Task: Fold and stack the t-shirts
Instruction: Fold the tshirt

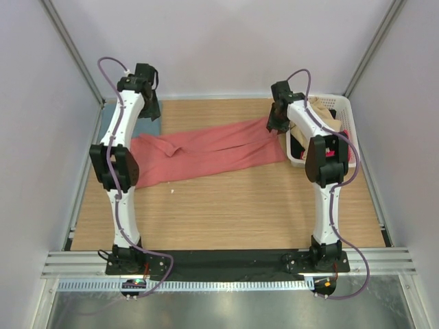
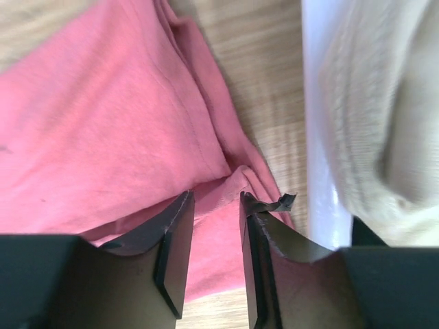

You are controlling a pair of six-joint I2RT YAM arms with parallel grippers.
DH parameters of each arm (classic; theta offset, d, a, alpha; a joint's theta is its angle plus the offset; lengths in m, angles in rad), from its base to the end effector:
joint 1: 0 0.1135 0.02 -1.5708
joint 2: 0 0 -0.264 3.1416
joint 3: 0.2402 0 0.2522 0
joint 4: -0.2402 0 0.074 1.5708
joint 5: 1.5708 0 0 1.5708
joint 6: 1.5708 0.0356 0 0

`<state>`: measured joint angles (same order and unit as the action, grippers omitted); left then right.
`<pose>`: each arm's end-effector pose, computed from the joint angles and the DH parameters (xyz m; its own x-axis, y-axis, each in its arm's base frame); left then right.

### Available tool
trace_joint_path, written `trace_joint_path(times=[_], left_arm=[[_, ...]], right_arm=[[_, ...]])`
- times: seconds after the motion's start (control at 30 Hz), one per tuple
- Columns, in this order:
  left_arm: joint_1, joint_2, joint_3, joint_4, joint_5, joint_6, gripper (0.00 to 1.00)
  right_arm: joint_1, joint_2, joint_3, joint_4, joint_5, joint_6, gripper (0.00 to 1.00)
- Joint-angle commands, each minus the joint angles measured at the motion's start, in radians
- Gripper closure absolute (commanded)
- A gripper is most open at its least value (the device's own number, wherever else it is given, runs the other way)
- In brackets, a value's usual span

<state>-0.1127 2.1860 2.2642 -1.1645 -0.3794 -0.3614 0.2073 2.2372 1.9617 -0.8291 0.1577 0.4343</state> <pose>0.4603 -0.0388 0.3133 -0.7988 -0.2401 -0.5516 -0.3735 0.9167 0.1419 0.4751 0.0942 0.2146 -0.8495 0.2460 -0.4668 0.2461 0.9673 0.0619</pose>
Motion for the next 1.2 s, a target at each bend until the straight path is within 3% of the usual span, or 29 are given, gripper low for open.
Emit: trace_joint_path(times=[0.0, 0.17, 0.3, 0.37, 0.47, 0.63, 0.87, 1.17], left_arm=[[0.008, -0.109, 0.003, 0.006, -0.082, -0.024, 0.25], [0.015, -0.317, -0.280, 0.026, -0.063, -0.039, 0.31], [0.022, -0.501, -0.592, 0.107, 0.003, -0.077, 0.48], [0.034, -0.578, -0.734, 0.140, 0.040, -0.100, 0.51], [0.089, -0.629, -0.862, 0.152, 0.162, -0.149, 0.60], [0.182, -0.666, -0.994, 0.221, 0.284, -0.197, 0.71], [0.263, -0.534, -1.042, 0.266, 0.316, -0.241, 0.83], [0.312, -0.371, -1.066, 0.236, 0.235, -0.237, 0.86]], right_arm=[[0.009, -0.060, 0.086, -0.033, 0.005, -0.029, 0.58], [0.067, -0.138, 0.050, -0.013, -0.050, -0.016, 0.51], [0.162, -0.169, -0.023, 0.076, -0.145, 0.007, 0.48], [0.230, -0.162, -0.050, 0.142, -0.240, 0.027, 0.46], [0.306, -0.134, -0.053, 0.194, -0.354, 0.073, 0.45], [0.392, -0.093, -0.086, 0.272, -0.425, 0.142, 0.51], [0.394, -0.080, -0.171, 0.265, -0.388, 0.106, 0.73], [0.285, -0.085, -0.294, 0.258, -0.360, 0.083, 0.77]])
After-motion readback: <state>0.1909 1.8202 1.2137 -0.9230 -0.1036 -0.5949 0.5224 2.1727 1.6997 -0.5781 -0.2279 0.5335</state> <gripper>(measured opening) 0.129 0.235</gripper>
